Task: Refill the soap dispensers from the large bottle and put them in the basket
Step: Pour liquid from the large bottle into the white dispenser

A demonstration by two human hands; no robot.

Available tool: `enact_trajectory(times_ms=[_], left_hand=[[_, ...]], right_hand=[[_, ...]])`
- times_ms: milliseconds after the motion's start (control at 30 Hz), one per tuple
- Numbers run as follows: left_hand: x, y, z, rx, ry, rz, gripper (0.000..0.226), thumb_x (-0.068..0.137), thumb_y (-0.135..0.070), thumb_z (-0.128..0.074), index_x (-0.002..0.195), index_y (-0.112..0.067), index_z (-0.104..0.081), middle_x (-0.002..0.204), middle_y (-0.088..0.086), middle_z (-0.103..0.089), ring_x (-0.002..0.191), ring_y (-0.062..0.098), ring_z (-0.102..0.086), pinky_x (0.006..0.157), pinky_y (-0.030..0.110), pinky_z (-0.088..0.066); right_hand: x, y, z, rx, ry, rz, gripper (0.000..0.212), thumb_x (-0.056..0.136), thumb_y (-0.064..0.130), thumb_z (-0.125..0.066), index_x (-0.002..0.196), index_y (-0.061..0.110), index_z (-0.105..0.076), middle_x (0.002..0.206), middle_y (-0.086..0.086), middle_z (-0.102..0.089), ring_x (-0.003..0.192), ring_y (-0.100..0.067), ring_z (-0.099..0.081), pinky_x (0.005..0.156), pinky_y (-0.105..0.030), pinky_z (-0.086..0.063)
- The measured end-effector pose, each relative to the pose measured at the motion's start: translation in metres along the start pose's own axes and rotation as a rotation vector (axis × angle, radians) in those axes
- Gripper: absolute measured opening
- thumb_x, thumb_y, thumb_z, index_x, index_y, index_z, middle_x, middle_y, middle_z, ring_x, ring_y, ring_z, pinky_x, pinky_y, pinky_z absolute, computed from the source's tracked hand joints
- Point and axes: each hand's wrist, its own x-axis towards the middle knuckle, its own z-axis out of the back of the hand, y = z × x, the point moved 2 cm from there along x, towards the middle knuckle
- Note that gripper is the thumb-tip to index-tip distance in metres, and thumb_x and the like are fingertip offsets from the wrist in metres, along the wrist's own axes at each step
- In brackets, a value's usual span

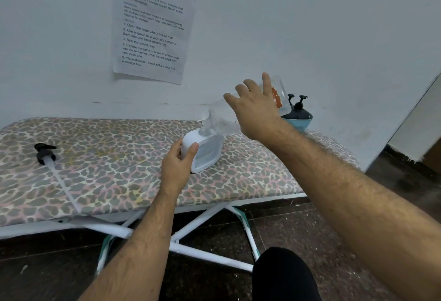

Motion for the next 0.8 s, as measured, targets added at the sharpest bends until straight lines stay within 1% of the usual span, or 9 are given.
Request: enact_trajectory(times_ms=[33, 100, 167, 233, 500, 667, 800], left_hand=[[0.000, 0.000, 0.000, 0.001, 0.002, 0.000, 0.044, 0.084, -0.060, -0.063, 0.123, -0.040, -0.057, 0.105, -0.014, -0.068, 0.098, 0.015, -0.068, 0.080, 0.051, -0.060], [0.000, 0.001, 0.000, 0.004, 0.000, -0.001, 0.040, 0.086, -0.057, -0.063, 0.122, -0.041, -0.057, 0.106, -0.014, -0.068, 0.098, 0.015, -0.068, 0.081, 0.050, -0.060], [0.001, 0.001, 0.000, 0.007, -0.005, -0.003, 0.039, 0.090, -0.051, -0.064, 0.125, -0.037, -0.057, 0.106, -0.014, -0.067, 0.098, 0.015, -0.068, 0.082, 0.050, -0.059], [0.002, 0.002, 0.000, 0.010, -0.007, -0.006, 0.042, 0.090, -0.050, -0.064, 0.128, -0.034, -0.058, 0.107, -0.013, -0.067, 0.099, 0.014, -0.068, 0.082, 0.049, -0.059], [0.002, 0.002, -0.001, 0.007, -0.008, -0.007, 0.041, 0.091, -0.049, -0.063, 0.128, -0.033, -0.057, 0.105, -0.017, -0.066, 0.099, 0.013, -0.067, 0.083, 0.049, -0.059], [0.003, 0.004, -0.001, -0.001, 0.001, -0.011, 0.032, 0.090, -0.050, -0.064, 0.120, -0.041, -0.057, 0.105, -0.018, -0.066, 0.099, 0.013, -0.067, 0.083, 0.049, -0.059], [0.003, 0.005, 0.000, -0.004, 0.002, -0.017, 0.032, 0.086, -0.056, -0.064, 0.116, -0.045, -0.057, 0.105, -0.015, -0.068, 0.098, 0.013, -0.068, 0.082, 0.049, -0.059]], right_hand=[[0.000, 0.000, 0.000, 0.001, 0.001, 0.002, 0.069, 0.085, 0.010, -0.065, 0.147, 0.022, -0.036, 0.149, -0.010, -0.039, 0.146, -0.033, -0.021, 0.116, -0.063, 0.006], [0.001, 0.000, 0.000, 0.001, 0.001, 0.005, 0.069, 0.085, 0.009, -0.064, 0.147, 0.022, -0.036, 0.149, -0.009, -0.040, 0.147, -0.032, -0.021, 0.116, -0.063, 0.007], [0.002, 0.000, 0.000, 0.002, 0.006, 0.006, 0.068, 0.086, 0.009, -0.063, 0.147, 0.023, -0.036, 0.149, -0.008, -0.040, 0.147, -0.032, -0.021, 0.116, -0.063, 0.007], [0.002, -0.001, 0.000, 0.001, 0.016, 0.006, 0.068, 0.086, 0.009, -0.063, 0.147, 0.023, -0.036, 0.149, -0.008, -0.040, 0.148, -0.032, -0.020, 0.116, -0.063, 0.007], [0.007, -0.001, 0.004, -0.004, 0.023, 0.004, 0.067, 0.087, 0.010, -0.064, 0.147, 0.025, -0.038, 0.149, -0.007, -0.041, 0.147, -0.032, -0.020, 0.115, -0.064, 0.009], [0.009, -0.001, 0.006, -0.005, 0.037, 0.006, 0.067, 0.089, 0.012, -0.063, 0.148, 0.027, -0.037, 0.152, -0.008, -0.038, 0.148, -0.032, -0.018, 0.114, -0.066, 0.009], [0.011, 0.001, 0.005, -0.015, 0.028, 0.002, 0.065, 0.089, 0.012, -0.063, 0.147, 0.027, -0.038, 0.150, -0.007, -0.040, 0.148, -0.032, -0.018, 0.113, -0.067, 0.009]])
